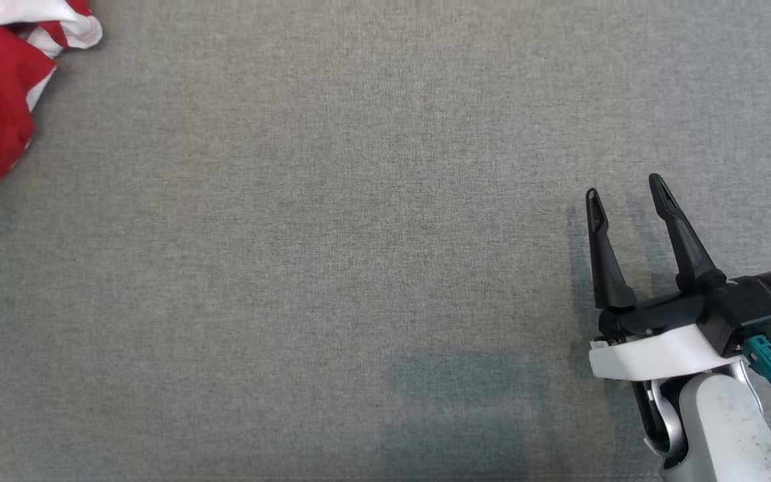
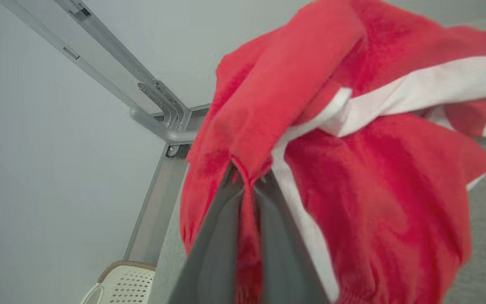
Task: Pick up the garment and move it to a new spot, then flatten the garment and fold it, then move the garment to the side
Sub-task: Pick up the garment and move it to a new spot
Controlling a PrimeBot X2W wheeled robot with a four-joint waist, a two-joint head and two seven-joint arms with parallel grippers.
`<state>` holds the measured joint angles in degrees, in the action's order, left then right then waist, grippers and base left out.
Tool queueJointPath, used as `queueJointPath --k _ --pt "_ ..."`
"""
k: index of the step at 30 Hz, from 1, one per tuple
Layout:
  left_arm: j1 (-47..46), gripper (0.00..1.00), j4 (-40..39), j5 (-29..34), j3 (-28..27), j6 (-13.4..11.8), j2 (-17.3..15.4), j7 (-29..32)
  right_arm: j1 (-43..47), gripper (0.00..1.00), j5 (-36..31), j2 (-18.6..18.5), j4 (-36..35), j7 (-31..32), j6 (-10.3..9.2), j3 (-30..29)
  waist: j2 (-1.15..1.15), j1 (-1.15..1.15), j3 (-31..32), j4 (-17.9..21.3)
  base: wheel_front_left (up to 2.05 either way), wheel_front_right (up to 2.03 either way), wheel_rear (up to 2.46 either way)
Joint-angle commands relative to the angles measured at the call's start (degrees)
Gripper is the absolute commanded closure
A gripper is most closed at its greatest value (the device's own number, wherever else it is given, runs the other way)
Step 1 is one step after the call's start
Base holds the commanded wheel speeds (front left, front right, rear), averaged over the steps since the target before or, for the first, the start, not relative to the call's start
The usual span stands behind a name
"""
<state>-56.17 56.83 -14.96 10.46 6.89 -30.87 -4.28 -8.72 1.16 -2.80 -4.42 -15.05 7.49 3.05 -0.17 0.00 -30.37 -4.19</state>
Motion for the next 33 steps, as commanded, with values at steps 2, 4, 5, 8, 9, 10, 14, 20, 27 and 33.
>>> queueJointPath --k 2,4,5,8,9,10,14,20,27,33 --pt "-1.4 1.00 -0.3 1.4 1.1 -0.6 -1.7 -2.5 0.3 0.00 1.4 -0.2 1.0 -0.2 0.00 0.5 0.17 0.00 5.2 0.3 0.00 0.00 0.00" --pt "-1.5 1.00 -0.6 2.4 2.2 -0.3 -2.5 -3.1 0.6 0.00 2.1 -0.2 1.5 -0.2 0.00 0.7 0.17 0.00 7.5 0.6 0.00 0.00 0.00" --pt "-1.8 1.00 -0.9 2.7 2.6 -0.2 -3.0 -3.4 0.8 0.00 2.5 -0.2 1.8 -0.2 0.00 0.9 0.17 0.00 8.7 0.8 0.00 0.00 0.00" --pt "-2.5 1.00 -2.3 3.5 4.2 0.0 -3.7 -3.9 1.8 0.00 3.7 -0.2 2.8 -0.2 0.00 1.1 0.17 0.00 12.6 1.5 0.00 0.00 0.00" --pt "-2.9 1.00 -3.0 3.7 4.8 0.1 -3.7 -3.9 2.1 0.00 4.0 -0.2 3.1 -0.2 0.00 1.0 0.17 0.00 13.8 1.7 0.00 0.00 0.00" --pt "-3.1 1.00 -3.8 3.9 5.5 0.2 -3.6 -3.9 2.5 0.00 4.3 -0.2 3.4 -0.2 0.00 1.0 0.17 0.00 15.1 2.0 0.00 0.00 0.00" --pt "-4.5 1.00 -7.4 4.4 8.9 0.4 -2.4 -3.7 4.1 0.00 5.4 -0.2 4.3 -0.2 0.00 1.1 0.17 0.00 19.8 3.2 0.00 0.00 0.00" --pt "-6.7 1.00 -13.5 3.5 14.5 0.5 1.9 -2.3 6.7 0.00 6.4 -0.2 5.6 -0.2 0.00 1.2 0.17 0.00 25.3 5.0 0.00 0.00 0.00" --pt "-8.5 1.00 -20.1 2.2 19.3 0.6 9.4 0.1 8.8 0.00 7.2 -0.2 6.3 -0.2 0.00 1.2 0.17 0.00 28.9 8.0 0.00 0.00 0.00" --pt "-7.3 1.00 -23.4 -0.3 19.7 -2.4 15.9 5.7 8.7 0.00 8.0 -0.2 5.7 -0.2 0.00 1.0 0.17 0.00 28.3 9.9 0.00 0.00 0.00"
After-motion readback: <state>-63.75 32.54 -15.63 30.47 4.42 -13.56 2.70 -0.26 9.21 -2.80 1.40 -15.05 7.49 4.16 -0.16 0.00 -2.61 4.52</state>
